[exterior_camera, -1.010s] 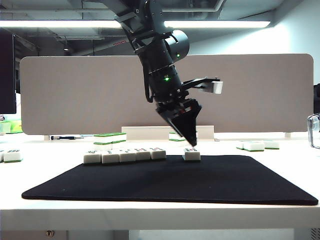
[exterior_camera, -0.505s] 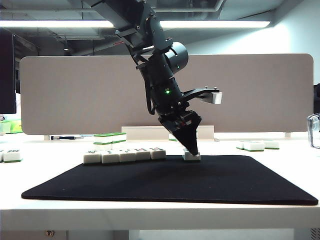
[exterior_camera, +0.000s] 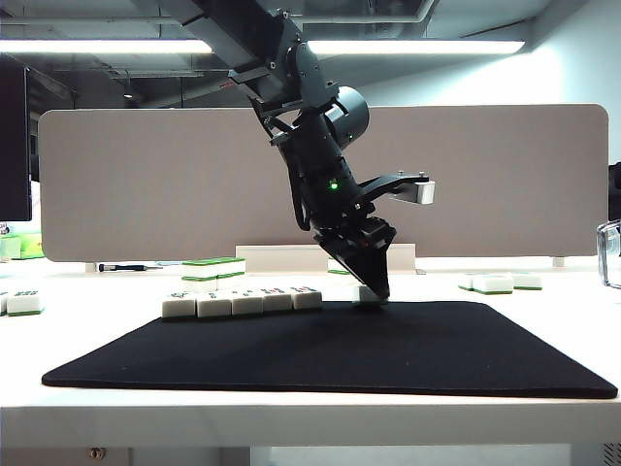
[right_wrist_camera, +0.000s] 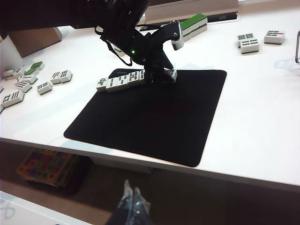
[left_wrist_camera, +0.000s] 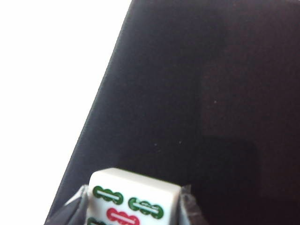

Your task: Align six mahjong tiles in a row on the table.

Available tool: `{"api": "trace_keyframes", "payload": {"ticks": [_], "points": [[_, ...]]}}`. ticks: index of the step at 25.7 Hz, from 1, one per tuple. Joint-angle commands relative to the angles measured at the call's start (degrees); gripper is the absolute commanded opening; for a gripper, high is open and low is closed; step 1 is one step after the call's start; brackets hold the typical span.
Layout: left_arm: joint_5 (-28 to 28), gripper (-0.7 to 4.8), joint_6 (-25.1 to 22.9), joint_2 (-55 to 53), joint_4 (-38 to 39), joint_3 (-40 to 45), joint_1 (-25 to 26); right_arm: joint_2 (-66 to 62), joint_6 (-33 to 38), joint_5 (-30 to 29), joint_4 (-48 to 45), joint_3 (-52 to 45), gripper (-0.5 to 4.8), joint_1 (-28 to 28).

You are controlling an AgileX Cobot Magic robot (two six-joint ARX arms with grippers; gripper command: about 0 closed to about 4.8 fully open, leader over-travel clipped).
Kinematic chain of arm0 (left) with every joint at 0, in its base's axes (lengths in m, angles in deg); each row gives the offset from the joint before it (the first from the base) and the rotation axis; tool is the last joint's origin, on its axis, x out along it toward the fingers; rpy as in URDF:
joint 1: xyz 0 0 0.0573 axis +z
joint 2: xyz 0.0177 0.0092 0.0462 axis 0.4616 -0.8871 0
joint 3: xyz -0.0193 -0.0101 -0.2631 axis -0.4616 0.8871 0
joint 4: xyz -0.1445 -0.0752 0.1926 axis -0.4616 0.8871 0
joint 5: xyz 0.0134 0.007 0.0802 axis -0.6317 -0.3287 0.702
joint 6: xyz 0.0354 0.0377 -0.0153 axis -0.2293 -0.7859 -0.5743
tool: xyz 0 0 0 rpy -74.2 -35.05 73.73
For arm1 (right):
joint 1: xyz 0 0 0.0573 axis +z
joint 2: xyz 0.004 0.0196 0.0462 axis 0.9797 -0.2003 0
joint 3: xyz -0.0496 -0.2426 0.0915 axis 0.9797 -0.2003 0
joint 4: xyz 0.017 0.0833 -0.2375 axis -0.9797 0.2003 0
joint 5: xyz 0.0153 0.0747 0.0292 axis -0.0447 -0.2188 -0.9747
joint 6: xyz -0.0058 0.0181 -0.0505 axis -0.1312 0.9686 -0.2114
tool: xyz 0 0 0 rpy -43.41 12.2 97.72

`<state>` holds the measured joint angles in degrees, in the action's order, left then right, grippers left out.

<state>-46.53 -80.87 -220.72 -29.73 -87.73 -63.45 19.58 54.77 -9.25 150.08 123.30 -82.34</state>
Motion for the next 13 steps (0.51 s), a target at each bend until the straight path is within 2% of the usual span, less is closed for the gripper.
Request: {"api": "trace_keyframes", "payload": {"ticks": [1,6,13], "points": [[0.0,2.4,0.6,-0.6,1.8,0.3,0.0,0.7,-0.1,0.1,-0.7,0.1,-0.01,0.0],[0.0,2.39,2.8,-0.6,1.9,0.3,0.2,0.7,-0.1,0.1,-0.7,0.1,-0.01,0.0],[0.0,2.32,2.8,-0.2,3.7,0.2,0.2,0.7,-0.1,0.1,-0.7,0.1,-0.01,0.0]]}}
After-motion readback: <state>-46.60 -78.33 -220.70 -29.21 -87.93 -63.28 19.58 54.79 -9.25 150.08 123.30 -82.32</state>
